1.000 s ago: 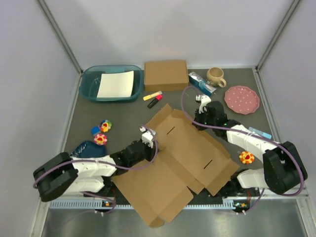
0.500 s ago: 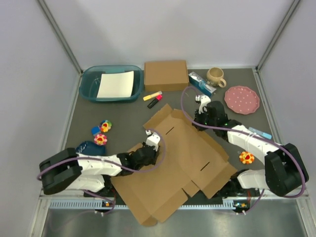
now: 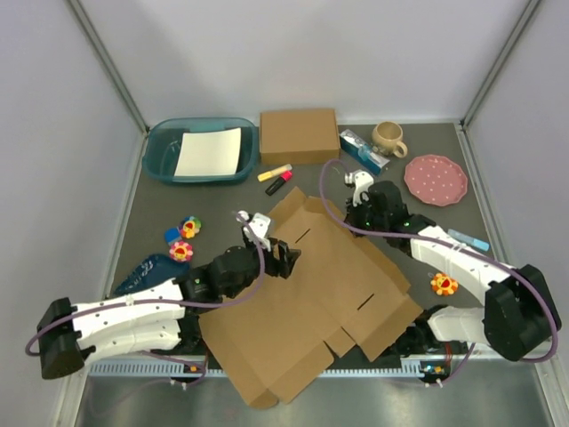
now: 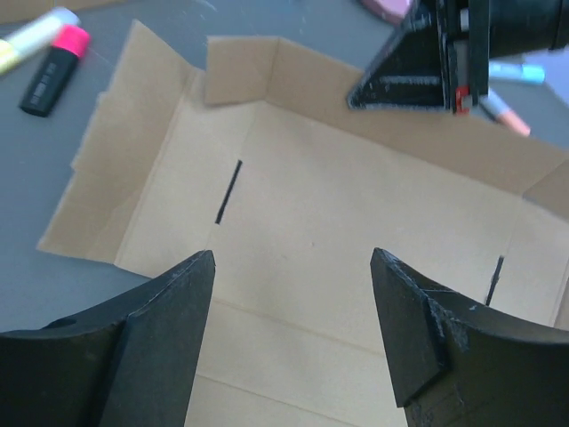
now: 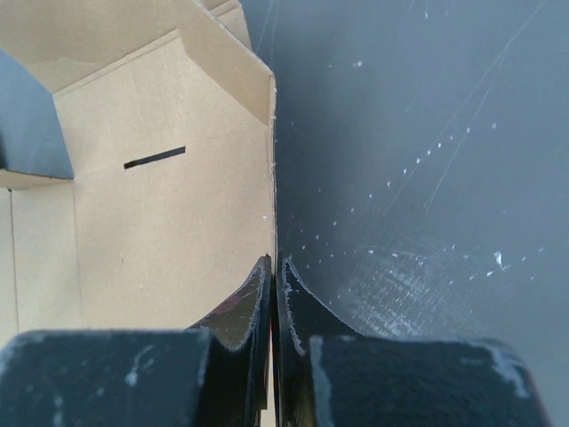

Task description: Fold the paper box

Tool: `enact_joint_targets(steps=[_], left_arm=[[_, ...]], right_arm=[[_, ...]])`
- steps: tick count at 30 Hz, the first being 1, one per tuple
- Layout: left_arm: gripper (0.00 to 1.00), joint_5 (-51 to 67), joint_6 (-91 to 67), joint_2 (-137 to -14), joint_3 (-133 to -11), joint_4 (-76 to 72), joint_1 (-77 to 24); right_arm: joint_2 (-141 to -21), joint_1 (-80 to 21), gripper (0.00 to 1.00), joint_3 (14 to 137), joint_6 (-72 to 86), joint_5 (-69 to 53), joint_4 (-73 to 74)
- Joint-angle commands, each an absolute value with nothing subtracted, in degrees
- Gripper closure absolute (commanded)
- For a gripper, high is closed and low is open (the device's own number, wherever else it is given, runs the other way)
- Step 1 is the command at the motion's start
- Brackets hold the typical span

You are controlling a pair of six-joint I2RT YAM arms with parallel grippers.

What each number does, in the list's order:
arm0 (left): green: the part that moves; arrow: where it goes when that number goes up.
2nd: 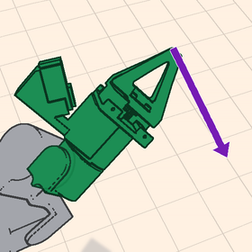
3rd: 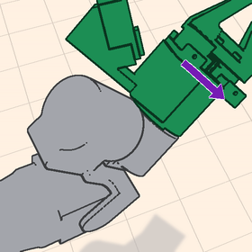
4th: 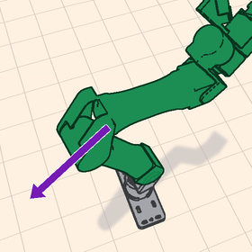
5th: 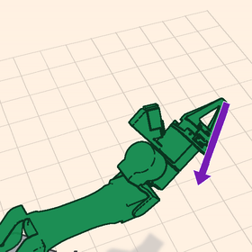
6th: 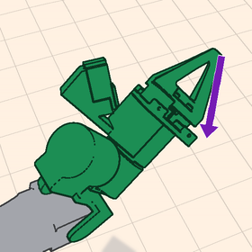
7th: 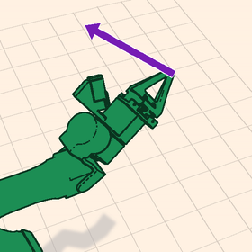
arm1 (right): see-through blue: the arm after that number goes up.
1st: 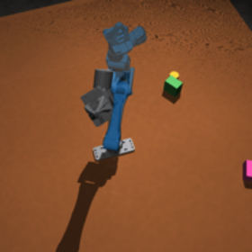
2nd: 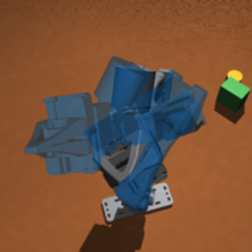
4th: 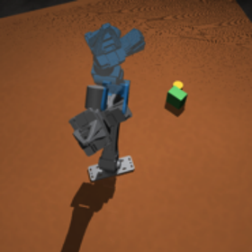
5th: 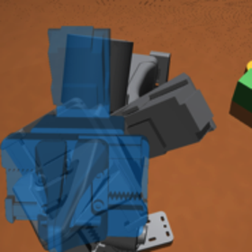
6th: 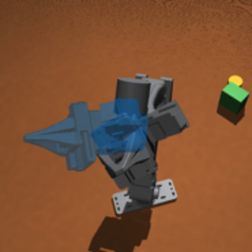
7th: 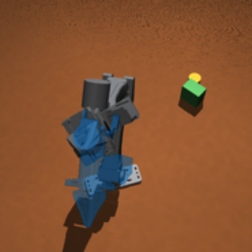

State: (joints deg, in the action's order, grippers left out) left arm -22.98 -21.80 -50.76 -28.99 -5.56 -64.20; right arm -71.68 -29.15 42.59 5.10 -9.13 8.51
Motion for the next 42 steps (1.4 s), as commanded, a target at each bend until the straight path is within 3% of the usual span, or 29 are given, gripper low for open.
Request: enact_joint_targets(steps=[1, 9, 16, 19, 27, 34, 42], left_arm=[[0.24, -31.62, -24.95, -45.01, -27.78, -4.57, -64.34], [0.22, -48.24, -32.16, -41.75, -25.22, -0.28, -63.2], [0.18, -54.49, -36.39, -39.21, -25.14, 2.74, -60.91], [0.12, -51.08, -33.94, -38.06, -23.47, -3.48, -57.49], [0.08, -28.33, -27.78, -42.44, -19.43, -21.86, -44.22], [0.09, -20.66, -26.44, -54.57, -17.76, -35.15, -41.84], [0.09, -20.13, -26.19, -55.63, -16.08, -38.14, -41.84]], right_arm=[[-68.65, -34.18, 1.0, 47.02, -1.74, -3.53, 8.7], [-65.58, -43.76, 1.0, 46.95, -22.02, 11.85, 2.93], [-62.32, -44.74, 1.0, 45.35, -33.92, 12.14, 1.4], [-62.14, -45.7, 1.0, 44.04, -37.43, 10.99, 1.67], [-63.11, -50.62, 1.0, 38.67, -43.15, 16.87, -2.54], [-64.95, -57.21, 1.0, 33.84, -45.88, 27.68, -11.51], [-63.55, -60.47, 1.0, 32.96, -51.5, 33.22, -16.87]])
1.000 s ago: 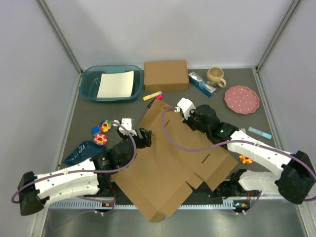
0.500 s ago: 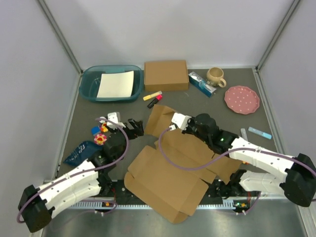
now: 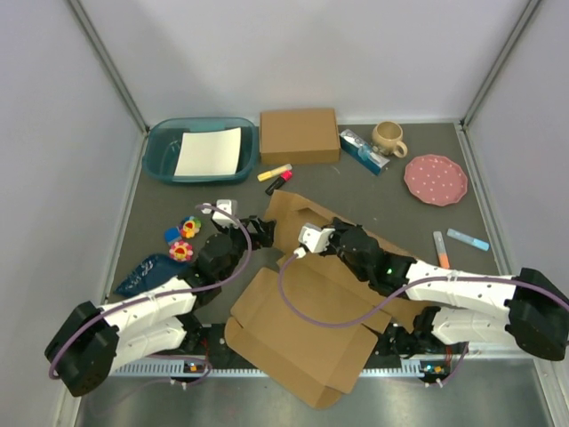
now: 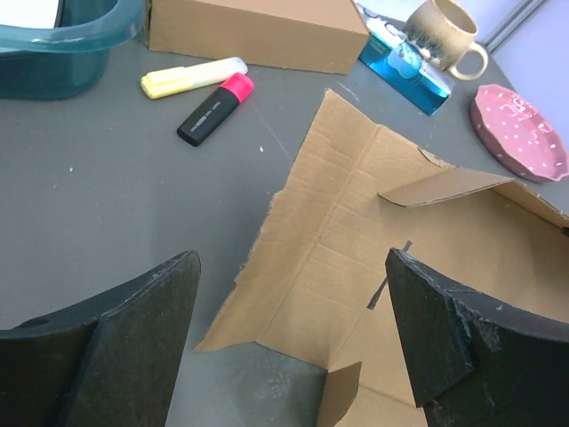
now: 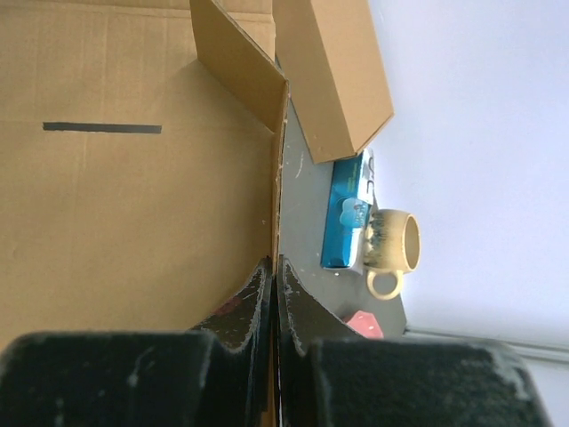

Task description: Fold the paper box

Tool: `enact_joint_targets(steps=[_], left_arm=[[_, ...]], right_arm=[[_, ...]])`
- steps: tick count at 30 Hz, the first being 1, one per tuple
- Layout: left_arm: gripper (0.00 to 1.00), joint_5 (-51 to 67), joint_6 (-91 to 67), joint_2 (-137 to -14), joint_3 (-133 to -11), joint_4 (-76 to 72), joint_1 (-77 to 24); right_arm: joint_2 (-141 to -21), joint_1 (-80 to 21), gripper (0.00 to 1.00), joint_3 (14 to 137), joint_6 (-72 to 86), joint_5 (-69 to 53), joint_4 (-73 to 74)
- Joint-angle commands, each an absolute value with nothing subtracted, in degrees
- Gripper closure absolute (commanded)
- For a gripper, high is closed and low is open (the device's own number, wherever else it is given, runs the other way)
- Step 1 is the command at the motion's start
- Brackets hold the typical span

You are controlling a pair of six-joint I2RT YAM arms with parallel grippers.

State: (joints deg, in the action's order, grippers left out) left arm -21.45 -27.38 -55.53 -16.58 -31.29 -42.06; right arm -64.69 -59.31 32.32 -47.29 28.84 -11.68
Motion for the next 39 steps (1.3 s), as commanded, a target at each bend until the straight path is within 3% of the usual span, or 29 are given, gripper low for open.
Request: enact_joint_targets(steps=[1, 16, 29, 33, 34, 39], left_arm=[[0.09, -20.04, -25.76, -55.63, -16.08, -38.32, -41.75], [0.11, -19.52, -22.68, -65.56, -14.15, -54.48, -41.22], [0.24, -11.7, -17.85, -77.86, -18.54, -64.68, -41.04], [0.39, -10.38, -17.75, -80.06, -19.16, -67.14, -41.04], [0.47, -9.94, -18.01, -80.5, -19.16, -67.67, -40.96], [0.69, -5.73, -20.21, -82.09, -16.7, -74.51, -40.96]], right_arm=[[-62.76, -60.64, 1.0, 33.22, -52.29, 33.31, -17.14], [-59.42, -62.31, 1.0, 34.98, -58.2, 33.84, -14.42], [-59.24, -62.4, 1.0, 35.59, -53.97, 32.26, -10.81], [-59.15, -62.32, 1.0, 35.68, -53.79, 32.08, -10.2], [-59.15, -62.4, 1.0, 35.6, -53.7, 32.17, -10.2], [-58.97, -62.23, 1.0, 35.59, -53.0, 32.34, -9.67]])
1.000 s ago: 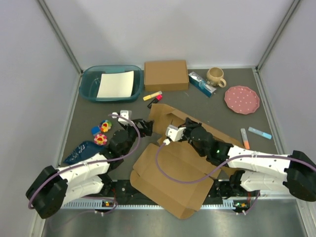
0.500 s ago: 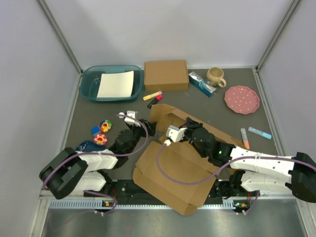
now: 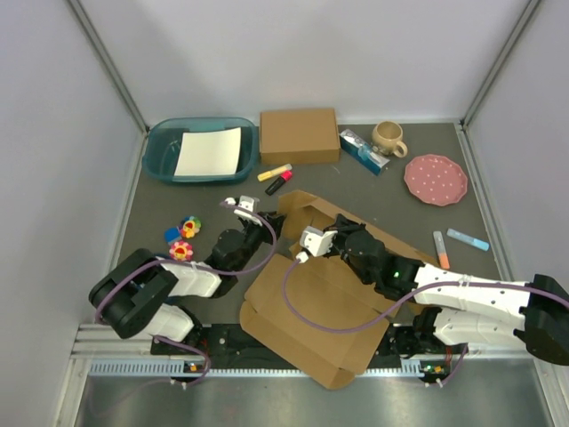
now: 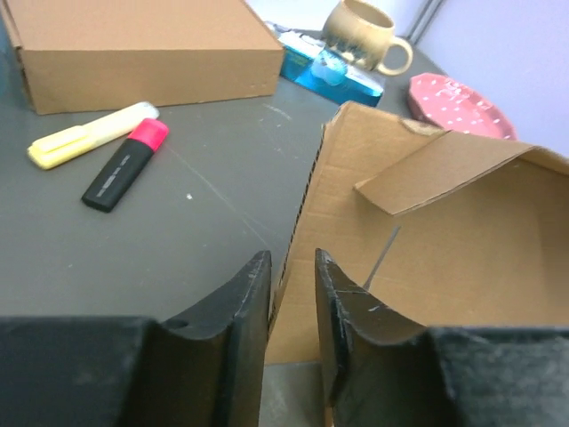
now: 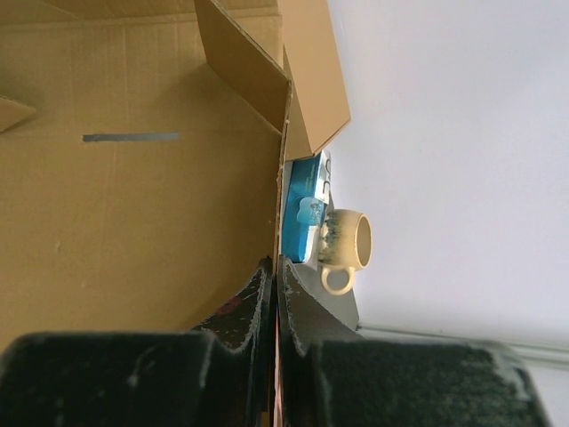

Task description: Fold the paper box

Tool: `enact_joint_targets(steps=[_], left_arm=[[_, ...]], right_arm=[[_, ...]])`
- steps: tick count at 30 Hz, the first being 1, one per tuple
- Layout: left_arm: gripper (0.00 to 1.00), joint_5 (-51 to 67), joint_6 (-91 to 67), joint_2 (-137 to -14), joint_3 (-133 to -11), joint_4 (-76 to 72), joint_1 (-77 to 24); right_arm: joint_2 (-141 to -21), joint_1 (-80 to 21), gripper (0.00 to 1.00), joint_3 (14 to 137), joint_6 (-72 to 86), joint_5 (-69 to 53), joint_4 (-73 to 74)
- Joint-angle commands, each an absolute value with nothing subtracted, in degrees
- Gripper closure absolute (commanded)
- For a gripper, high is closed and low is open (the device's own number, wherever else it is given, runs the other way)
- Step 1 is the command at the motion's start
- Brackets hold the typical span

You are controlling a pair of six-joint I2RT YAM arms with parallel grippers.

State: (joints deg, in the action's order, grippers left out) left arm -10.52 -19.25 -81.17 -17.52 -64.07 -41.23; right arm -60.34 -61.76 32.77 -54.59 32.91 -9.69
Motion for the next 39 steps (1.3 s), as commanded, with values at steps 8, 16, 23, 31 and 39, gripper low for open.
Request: enact_joint_targets(steps=[8, 16, 23, 31, 39], left_arm=[[0.92, 1.75, -24.07, -81.92, -13.27, -80.42, -41.22], [1.0, 2.2, -26.02, -82.71, -10.99, -85.07, -44.12], [1.0, 0.53, -25.05, -84.11, -9.49, -87.45, -45.97], [1.0, -1.49, -24.52, -85.16, -8.88, -88.94, -46.5], [1.0, -2.11, -24.17, -85.34, -8.35, -90.35, -46.58]], right_arm=[[-59.24, -62.49, 1.0, 37.18, -49.31, 32.52, -7.91], [-59.24, -62.75, 0.99, 38.23, -45.36, 32.26, -7.03], [-58.1, -62.84, 0.83, 38.93, -38.77, 31.2, -6.41], [-59.59, -62.84, 0.77, 40.69, -36.91, 31.02, -5.8], [-62.22, -62.84, 0.93, 40.34, -37.18, 30.59, -4.75]])
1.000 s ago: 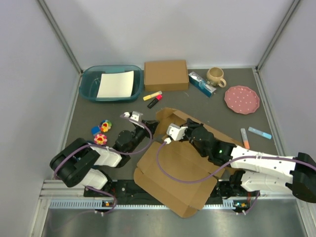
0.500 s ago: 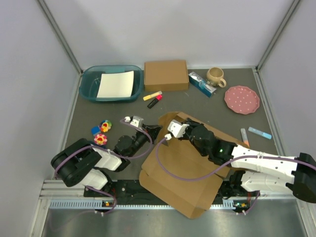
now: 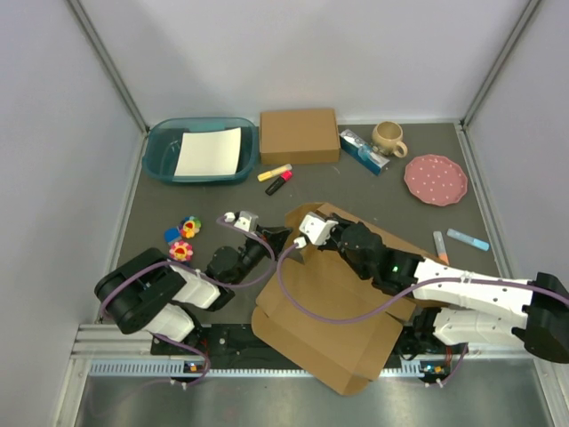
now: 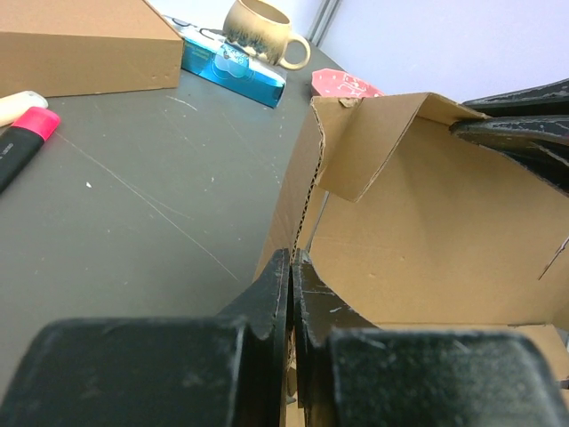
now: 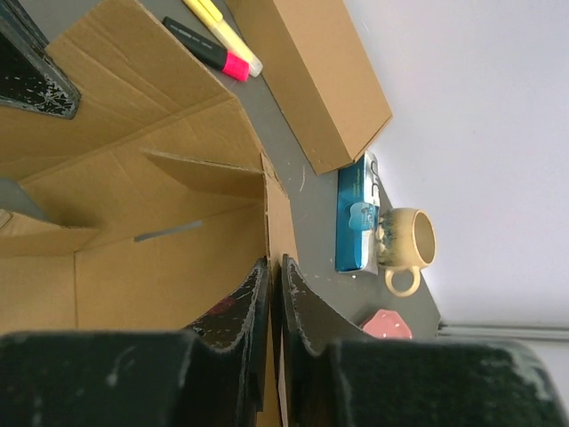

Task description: Fold the paper box

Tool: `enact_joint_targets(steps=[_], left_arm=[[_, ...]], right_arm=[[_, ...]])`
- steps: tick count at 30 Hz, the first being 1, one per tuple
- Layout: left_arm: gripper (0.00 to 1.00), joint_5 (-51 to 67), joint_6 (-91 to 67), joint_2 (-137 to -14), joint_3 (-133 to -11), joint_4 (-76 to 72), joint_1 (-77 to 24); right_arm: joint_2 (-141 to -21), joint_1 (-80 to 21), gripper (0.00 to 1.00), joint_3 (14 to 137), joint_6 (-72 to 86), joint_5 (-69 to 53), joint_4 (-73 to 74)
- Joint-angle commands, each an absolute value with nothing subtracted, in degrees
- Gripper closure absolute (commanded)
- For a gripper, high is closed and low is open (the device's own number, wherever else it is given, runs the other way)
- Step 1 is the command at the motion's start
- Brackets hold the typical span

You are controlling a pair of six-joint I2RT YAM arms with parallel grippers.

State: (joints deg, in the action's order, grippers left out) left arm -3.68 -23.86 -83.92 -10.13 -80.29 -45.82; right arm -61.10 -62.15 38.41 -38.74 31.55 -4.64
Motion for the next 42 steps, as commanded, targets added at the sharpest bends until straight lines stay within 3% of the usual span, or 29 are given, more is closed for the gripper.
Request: enact_joint_targets(steps=[1, 13, 17, 22, 25, 28, 31, 42], left_arm=[[1.0, -2.11, -24.26, -85.43, -8.26, -90.61, -46.67], [1.0, -1.32, -26.98, -88.95, -8.61, -95.62, -46.85], [1.0, -1.93, -25.75, -88.07, -8.35, -95.62, -46.93], [1.0, -2.02, -24.79, -86.66, -7.91, -94.4, -46.93], [1.0, -1.93, -24.61, -86.57, -7.82, -94.48, -46.93], [1.0, -1.85, -24.35, -86.31, -7.82, -94.39, -46.85], [1.0, -1.85, -23.56, -86.05, -7.91, -94.57, -46.93], [1.0, -5.62, -16.26, -84.91, -13.53, -93.79, -45.53]], right_arm=[[-62.49, -62.84, 0.94, 40.17, -36.92, 30.5, -4.31], [-63.37, -62.84, 1.0, 37.18, -38.14, 34.27, -3.6], [-64.16, -62.84, 0.85, 38.05, -38.5, 37.61, -3.78], [-64.6, -62.75, 0.84, 38.32, -37.79, 38.41, -2.81], [-64.86, -62.84, 0.88, 38.32, -37.18, 38.41, -2.2], [-65.04, -62.75, 1.0, 38.32, -36.65, 38.15, -1.85], [-66.26, -62.75, 1.0, 38.06, -36.74, 39.19, -2.11], [-73.55, -62.84, 1.0, 37.62, -45.26, 50.45, -28.53]])
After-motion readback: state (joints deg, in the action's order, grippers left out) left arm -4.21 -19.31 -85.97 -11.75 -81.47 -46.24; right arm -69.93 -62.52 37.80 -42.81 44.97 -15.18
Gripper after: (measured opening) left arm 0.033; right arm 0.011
